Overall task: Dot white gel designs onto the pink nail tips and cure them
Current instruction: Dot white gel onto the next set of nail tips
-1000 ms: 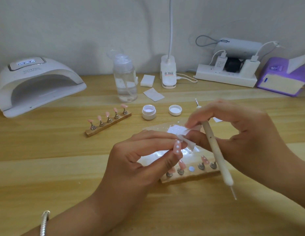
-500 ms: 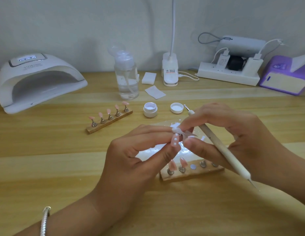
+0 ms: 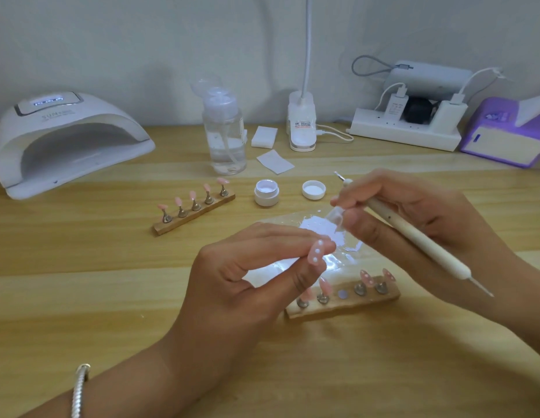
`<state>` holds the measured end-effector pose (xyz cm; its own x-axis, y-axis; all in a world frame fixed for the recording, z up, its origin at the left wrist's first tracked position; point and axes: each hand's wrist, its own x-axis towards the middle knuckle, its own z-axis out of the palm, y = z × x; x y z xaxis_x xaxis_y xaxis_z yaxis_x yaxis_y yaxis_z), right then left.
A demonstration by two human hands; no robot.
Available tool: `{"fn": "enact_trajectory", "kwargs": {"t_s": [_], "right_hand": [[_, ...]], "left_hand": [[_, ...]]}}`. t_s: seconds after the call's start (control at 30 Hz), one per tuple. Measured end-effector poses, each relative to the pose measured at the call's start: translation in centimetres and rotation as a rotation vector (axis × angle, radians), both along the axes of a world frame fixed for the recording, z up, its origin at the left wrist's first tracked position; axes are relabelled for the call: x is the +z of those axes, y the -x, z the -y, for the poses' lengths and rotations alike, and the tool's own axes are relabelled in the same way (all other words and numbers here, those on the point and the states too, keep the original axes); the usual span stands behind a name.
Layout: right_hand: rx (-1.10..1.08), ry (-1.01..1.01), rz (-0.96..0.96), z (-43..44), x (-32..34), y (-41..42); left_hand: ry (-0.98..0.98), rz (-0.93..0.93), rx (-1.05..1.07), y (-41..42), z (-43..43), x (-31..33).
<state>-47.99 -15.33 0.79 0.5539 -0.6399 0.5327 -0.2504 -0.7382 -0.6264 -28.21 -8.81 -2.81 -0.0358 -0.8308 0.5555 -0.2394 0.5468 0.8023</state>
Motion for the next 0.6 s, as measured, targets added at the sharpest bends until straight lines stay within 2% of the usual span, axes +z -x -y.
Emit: {"fn": "enact_trajectory", "kwargs": {"t_s": [0.27,0.6], "right_hand": [[0.066,-0.002,0.021,-0.25,-0.23,-0.18],[-0.038,0.253,-0.081,-0.74,-0.56,-0.29]], "left_hand": [[0.025,0.008,0.014,-0.12,0.15,-0.01],[0.001,-0.035,0.050,-0.13,0.09,-0.11]]}}
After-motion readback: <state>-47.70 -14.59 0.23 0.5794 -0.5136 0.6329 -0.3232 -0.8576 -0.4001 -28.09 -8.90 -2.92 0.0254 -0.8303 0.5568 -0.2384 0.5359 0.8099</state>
